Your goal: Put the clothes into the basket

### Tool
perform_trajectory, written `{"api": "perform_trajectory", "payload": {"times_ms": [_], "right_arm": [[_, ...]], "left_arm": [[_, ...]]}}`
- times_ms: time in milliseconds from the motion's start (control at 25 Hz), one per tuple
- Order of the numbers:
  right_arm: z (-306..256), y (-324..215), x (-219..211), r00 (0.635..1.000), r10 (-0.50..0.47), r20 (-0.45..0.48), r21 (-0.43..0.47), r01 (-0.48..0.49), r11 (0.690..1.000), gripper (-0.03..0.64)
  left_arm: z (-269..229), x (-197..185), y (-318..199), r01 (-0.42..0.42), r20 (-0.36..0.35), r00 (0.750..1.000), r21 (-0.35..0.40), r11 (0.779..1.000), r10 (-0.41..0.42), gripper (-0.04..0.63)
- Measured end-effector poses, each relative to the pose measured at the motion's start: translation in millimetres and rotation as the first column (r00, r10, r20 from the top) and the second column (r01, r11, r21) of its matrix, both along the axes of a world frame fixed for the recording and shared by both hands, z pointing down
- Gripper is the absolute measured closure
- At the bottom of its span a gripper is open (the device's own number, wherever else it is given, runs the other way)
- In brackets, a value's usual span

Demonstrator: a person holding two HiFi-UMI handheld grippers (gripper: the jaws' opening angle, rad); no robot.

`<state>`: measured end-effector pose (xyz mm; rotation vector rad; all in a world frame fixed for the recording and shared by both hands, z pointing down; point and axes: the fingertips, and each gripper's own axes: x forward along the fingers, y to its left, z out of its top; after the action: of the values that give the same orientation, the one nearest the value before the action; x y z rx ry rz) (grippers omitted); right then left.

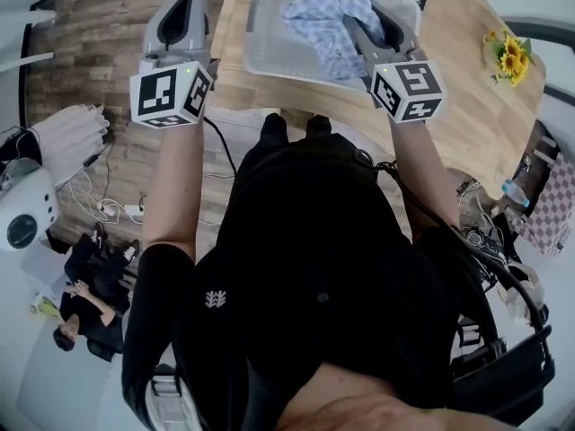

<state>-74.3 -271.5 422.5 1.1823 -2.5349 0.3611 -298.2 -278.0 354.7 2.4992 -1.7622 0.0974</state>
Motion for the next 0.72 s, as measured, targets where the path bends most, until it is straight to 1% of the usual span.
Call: {"api": "perform_trajectory", "payload": {"times_ms": [280, 480, 720], "right_arm": [[13.1, 2.0, -6.5, 1.000, -0.022, -0.021, -0.031, 0.021, 0.999, 0.489], [27.4, 1.4, -3.0, 0.999, -0.037, -0.023, -0.063, 0.036, 0.997, 0.489], [39.8, 6.4, -0.7, 0.998, -0.056, -0.022, -0.094, 0.054, 0.994, 0.489]], "left_arm": [[10.2, -3.6, -3.3, -0.006, -0.011, 1.000, -0.029, 1.000, 0.005, 0.594], [23.7, -0.8, -6.7, -0.006, -0.011, 1.000, -0.053, 0.999, 0.005, 0.594], [29.1, 1.2, -5.5, -0.010, -0.020, 1.000, -0.062, 0.998, 0.009, 0.595]]}}
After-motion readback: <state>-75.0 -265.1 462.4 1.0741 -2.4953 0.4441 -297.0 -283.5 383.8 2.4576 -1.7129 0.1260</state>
